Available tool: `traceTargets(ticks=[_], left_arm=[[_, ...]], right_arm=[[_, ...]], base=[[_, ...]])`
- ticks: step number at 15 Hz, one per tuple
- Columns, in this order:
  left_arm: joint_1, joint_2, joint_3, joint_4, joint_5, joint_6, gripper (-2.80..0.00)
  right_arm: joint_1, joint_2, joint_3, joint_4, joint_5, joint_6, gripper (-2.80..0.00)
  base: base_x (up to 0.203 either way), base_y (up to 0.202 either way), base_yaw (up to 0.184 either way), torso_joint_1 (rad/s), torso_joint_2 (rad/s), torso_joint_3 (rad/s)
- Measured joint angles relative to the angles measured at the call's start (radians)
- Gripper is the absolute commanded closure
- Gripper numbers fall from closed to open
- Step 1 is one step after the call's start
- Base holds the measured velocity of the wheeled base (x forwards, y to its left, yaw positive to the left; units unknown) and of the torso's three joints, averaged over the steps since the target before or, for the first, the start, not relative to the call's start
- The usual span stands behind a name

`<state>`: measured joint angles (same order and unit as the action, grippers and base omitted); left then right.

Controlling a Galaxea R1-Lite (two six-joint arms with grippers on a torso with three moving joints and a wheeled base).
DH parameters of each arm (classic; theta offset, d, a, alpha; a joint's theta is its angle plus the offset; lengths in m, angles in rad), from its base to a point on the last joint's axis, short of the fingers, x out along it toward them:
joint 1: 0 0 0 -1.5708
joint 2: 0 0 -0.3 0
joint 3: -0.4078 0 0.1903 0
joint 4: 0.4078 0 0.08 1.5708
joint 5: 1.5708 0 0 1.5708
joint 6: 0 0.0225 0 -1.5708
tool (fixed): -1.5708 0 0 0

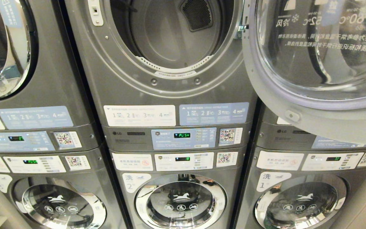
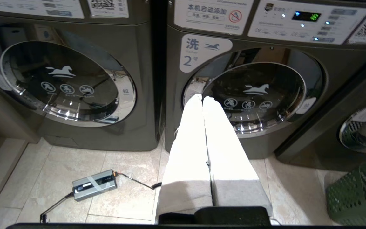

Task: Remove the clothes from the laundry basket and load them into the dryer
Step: Open the dryer, then take the clothes out of the basket

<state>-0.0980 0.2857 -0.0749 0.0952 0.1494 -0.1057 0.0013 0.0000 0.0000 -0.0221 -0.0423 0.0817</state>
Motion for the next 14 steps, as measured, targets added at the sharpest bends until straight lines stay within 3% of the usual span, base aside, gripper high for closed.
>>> traceTargets(ticks=[6, 8, 11, 12, 14], left_arm=[[0.005, -0.006, -0.001, -0.030, 0.160, -0.071, 0.00], [0.006, -0.006, 0.033, -0.144, 0.103, -0.030, 0.00], [0.006, -0.006, 0.067, -0.281, -0.115, 0.115, 0.00], [0.006, -0.006, 0.071, -0.265, -0.175, 0.128, 0.00], [0.006, -0.006, 0.073, -0.189, -0.192, 0.082, 0.00]], right_arm=[[0.000, 0.000, 0.000, 0.002, 0.000, 0.001, 0.00], [0.000, 0.000, 0.000, 0.000, 0.000, 0.003, 0.00], [0.000, 0.000, 0.000, -0.002, 0.000, 0.006, 0.00], [0.000, 0.000, 0.000, -0.002, 0.000, 0.005, 0.00], [0.000, 0.000, 0.000, -0.002, 0.000, 0.005, 0.00]], base=[[0.000, 0.000, 0.000, 0.000, 0.00, 0.000], [0.000, 0.000, 0.000, 0.000, 0.00, 0.000], [0.000, 0.000, 0.000, 0.000, 0.00, 0.000], [0.000, 0.000, 0.000, 0.000, 0.00, 0.000], [0.000, 0.000, 0.000, 0.000, 0.00, 0.000]])
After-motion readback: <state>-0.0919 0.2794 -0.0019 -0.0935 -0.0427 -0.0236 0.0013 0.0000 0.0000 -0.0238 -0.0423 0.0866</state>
